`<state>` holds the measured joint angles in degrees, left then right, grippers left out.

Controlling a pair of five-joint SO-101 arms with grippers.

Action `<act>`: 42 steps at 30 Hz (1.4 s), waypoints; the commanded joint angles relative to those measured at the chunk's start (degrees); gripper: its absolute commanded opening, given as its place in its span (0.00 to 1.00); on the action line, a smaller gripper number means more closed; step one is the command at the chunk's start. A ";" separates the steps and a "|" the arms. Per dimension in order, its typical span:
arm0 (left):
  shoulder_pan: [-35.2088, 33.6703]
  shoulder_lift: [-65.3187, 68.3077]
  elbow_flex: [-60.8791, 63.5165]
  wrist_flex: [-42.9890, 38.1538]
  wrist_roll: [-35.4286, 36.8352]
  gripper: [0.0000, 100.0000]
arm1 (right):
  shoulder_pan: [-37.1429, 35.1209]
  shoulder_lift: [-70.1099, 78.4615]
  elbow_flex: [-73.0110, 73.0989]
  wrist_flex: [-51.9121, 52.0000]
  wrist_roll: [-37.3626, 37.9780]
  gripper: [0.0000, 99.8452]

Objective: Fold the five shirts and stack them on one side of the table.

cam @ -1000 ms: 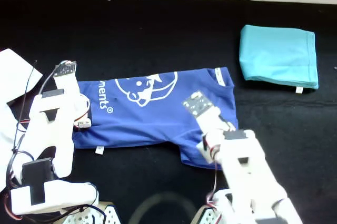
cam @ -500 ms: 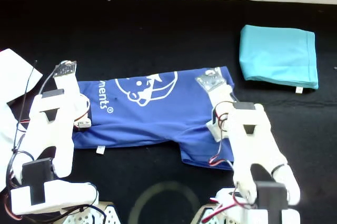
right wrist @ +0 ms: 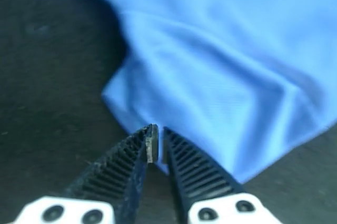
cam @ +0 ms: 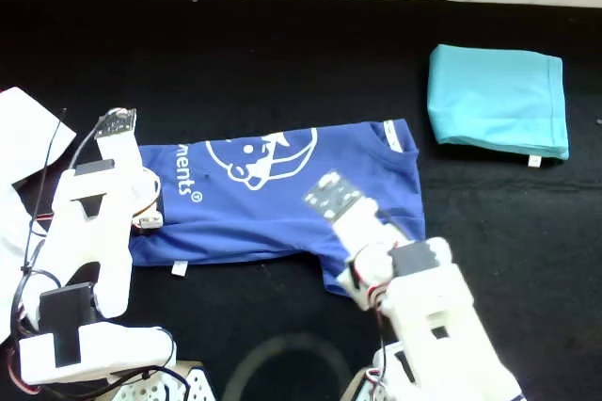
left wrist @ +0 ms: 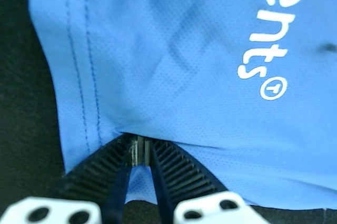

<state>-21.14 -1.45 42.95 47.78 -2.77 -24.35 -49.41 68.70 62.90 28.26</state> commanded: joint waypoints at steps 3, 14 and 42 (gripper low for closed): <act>-0.84 0.48 0.04 -1.85 0.62 0.01 | -5.93 -1.98 1.63 -0.04 -4.66 0.11; -0.84 0.48 0.04 -1.85 0.62 0.01 | -5.05 10.68 1.89 -10.51 -4.66 0.10; -1.54 0.48 -0.04 -1.93 0.62 0.01 | 2.33 7.52 -13.76 3.56 -4.48 0.05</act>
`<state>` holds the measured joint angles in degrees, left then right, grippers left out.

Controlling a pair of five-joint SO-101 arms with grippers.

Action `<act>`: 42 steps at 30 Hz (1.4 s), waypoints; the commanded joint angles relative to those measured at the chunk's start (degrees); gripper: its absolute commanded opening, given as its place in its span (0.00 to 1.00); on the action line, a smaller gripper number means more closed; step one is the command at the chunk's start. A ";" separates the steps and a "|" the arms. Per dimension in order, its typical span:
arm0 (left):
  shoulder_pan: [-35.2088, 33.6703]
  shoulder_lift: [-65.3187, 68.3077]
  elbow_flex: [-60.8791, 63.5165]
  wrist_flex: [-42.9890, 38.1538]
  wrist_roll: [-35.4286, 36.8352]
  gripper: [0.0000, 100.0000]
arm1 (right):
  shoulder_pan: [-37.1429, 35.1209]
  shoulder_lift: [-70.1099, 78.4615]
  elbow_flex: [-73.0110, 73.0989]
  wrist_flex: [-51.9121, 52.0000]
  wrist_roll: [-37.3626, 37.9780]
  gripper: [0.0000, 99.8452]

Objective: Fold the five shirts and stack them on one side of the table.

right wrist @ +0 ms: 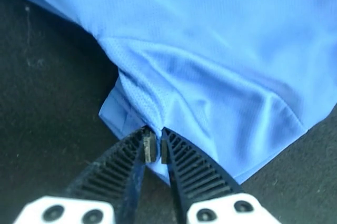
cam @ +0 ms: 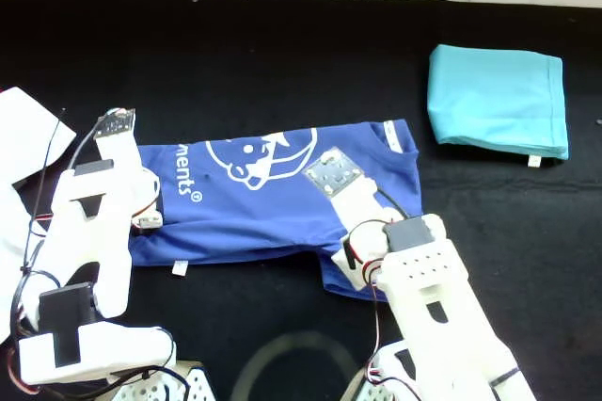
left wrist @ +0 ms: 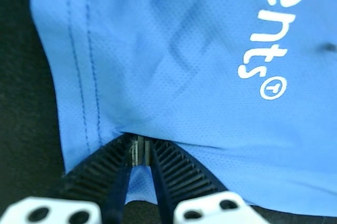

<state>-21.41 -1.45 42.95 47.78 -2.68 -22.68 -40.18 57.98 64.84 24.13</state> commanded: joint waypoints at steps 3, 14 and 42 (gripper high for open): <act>-1.27 0.48 -0.04 -1.93 0.53 0.01 | 0.92 -1.71 -3.21 1.45 -0.35 0.09; -1.27 0.48 -0.04 -1.93 0.53 0.01 | 0.75 -1.80 -5.23 4.70 -0.70 0.09; -1.27 0.48 -0.04 -1.93 0.44 0.01 | 17.19 23.43 -12.44 -13.23 6.42 0.02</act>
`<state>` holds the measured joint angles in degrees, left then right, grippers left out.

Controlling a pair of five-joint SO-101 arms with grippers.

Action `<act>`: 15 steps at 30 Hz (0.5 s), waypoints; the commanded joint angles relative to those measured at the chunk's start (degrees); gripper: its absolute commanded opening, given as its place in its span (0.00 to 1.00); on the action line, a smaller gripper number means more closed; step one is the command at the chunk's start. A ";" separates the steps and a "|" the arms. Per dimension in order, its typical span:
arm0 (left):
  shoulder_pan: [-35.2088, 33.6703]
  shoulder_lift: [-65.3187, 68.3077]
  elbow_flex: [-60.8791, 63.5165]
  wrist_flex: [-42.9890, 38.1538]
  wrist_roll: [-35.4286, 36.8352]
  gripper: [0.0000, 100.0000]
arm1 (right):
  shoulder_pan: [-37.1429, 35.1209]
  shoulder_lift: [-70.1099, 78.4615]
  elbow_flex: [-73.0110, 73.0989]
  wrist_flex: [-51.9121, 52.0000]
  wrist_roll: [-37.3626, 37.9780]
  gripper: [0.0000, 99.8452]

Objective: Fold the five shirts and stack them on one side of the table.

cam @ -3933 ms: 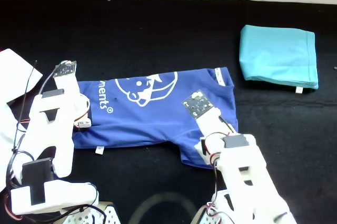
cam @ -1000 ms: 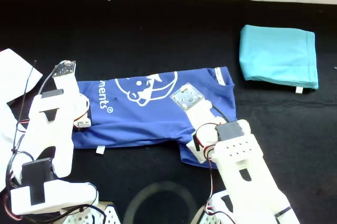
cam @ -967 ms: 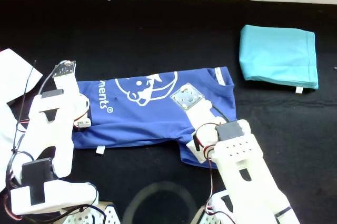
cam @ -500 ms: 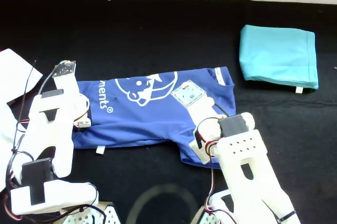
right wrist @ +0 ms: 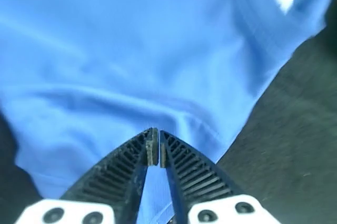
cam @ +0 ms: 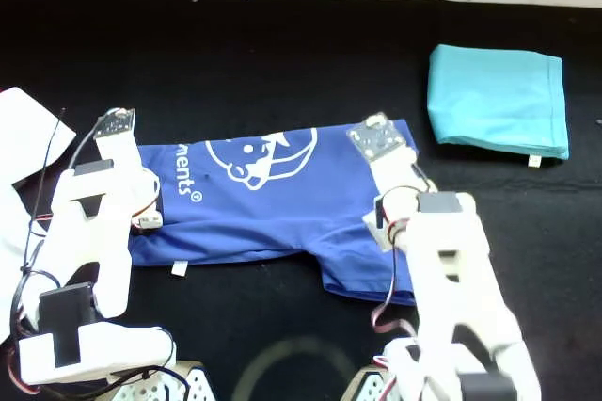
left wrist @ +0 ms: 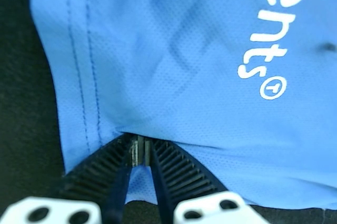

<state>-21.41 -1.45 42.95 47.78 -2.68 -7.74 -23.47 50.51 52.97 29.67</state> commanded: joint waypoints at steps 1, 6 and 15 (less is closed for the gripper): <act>-1.27 0.48 -0.04 -1.93 0.44 0.01 | 2.86 9.63 -6.99 -1.80 0.88 0.02; -1.27 0.48 -0.04 -1.93 0.44 0.01 | 7.43 24.40 -17.63 -4.18 0.97 0.02; -1.27 0.48 -0.04 -1.93 0.44 0.01 | 12.18 36.00 -31.34 -4.18 0.97 0.02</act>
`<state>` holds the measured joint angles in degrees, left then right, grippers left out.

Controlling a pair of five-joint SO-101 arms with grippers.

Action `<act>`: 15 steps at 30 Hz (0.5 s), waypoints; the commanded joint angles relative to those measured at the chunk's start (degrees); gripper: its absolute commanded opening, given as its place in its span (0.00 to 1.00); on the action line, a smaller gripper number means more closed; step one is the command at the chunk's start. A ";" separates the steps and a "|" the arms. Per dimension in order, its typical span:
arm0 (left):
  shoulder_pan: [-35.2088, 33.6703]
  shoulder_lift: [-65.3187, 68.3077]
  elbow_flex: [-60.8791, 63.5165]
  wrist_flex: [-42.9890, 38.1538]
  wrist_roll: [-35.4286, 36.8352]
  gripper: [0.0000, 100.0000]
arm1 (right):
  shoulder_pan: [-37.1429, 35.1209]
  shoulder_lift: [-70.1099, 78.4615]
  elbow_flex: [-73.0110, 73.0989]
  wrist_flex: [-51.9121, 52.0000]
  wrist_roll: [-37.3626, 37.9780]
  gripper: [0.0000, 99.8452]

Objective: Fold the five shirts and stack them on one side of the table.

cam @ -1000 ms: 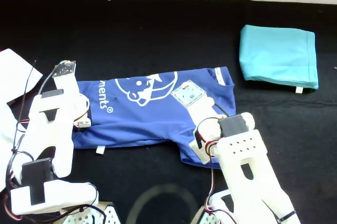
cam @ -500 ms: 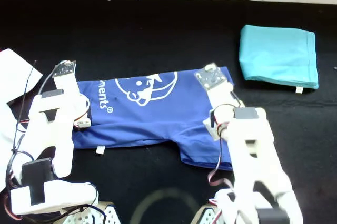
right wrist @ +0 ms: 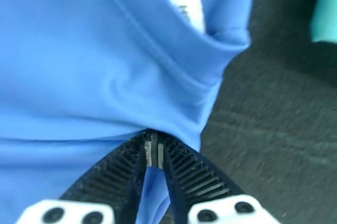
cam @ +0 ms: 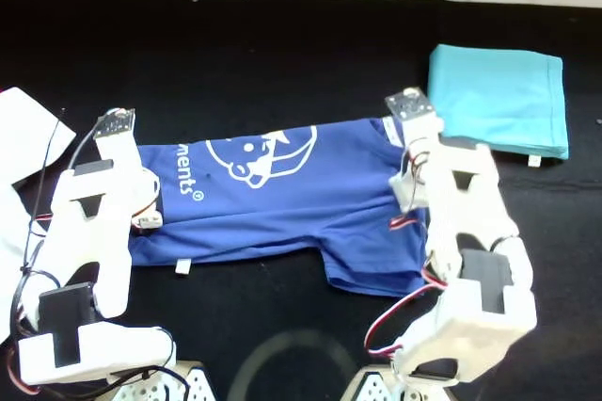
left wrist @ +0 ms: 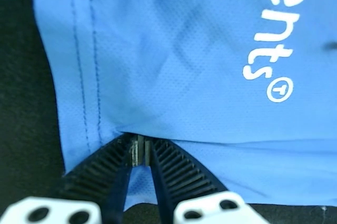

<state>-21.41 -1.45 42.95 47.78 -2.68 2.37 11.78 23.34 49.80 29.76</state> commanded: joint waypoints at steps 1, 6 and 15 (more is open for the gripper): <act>-1.27 0.48 -0.04 -1.93 0.44 0.01 | 2.15 0.66 -4.53 -1.01 0.88 0.02; -1.27 0.48 -0.04 -1.93 0.44 0.01 | 2.42 0.48 -5.85 0.31 0.70 0.02; -1.27 0.48 -0.04 -1.93 0.44 0.01 | 2.33 -18.59 0.48 6.73 0.70 0.02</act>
<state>-21.41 -1.45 42.95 47.78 -2.68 4.31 2.81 21.49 55.16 29.76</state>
